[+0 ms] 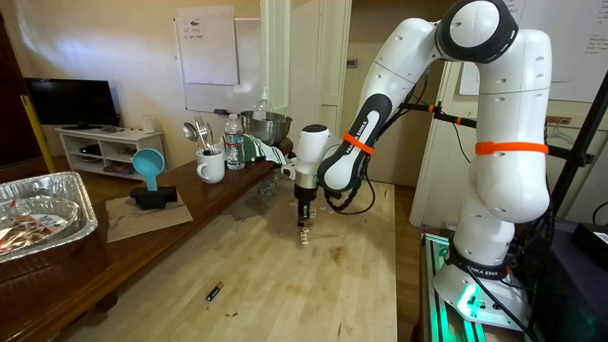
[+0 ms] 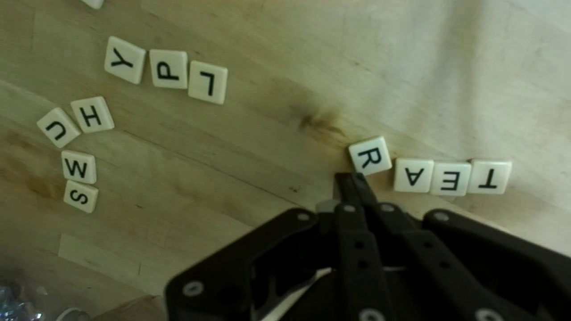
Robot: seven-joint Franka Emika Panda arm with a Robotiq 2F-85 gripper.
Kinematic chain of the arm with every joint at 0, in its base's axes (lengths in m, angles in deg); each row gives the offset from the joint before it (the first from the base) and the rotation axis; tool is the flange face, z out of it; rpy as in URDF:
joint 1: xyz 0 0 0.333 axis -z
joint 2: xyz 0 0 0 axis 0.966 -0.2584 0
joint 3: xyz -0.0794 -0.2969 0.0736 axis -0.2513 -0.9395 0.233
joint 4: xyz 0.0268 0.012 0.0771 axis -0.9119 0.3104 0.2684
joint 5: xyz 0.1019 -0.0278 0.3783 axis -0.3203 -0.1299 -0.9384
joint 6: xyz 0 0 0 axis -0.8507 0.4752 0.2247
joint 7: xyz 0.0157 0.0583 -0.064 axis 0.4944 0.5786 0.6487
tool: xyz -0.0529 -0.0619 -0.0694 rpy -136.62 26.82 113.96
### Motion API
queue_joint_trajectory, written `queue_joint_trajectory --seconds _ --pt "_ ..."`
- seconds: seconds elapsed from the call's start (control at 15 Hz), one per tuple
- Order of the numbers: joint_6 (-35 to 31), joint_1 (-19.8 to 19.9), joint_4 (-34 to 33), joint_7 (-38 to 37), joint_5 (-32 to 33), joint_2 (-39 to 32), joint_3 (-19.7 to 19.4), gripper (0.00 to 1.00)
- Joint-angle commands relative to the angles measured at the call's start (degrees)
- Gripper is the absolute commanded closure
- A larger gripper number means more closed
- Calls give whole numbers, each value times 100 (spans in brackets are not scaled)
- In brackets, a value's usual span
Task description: Spell the word 'Teal'.
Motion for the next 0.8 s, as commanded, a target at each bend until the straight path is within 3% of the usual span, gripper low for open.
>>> queue_joint_trajectory --seconds 0.0,0.33,0.73 --pt "339 51 167 240 -182 311 136 100" --pt "788 33 174 286 -69 387 86 100" --pt "536 56 203 391 -85 239 77 100"
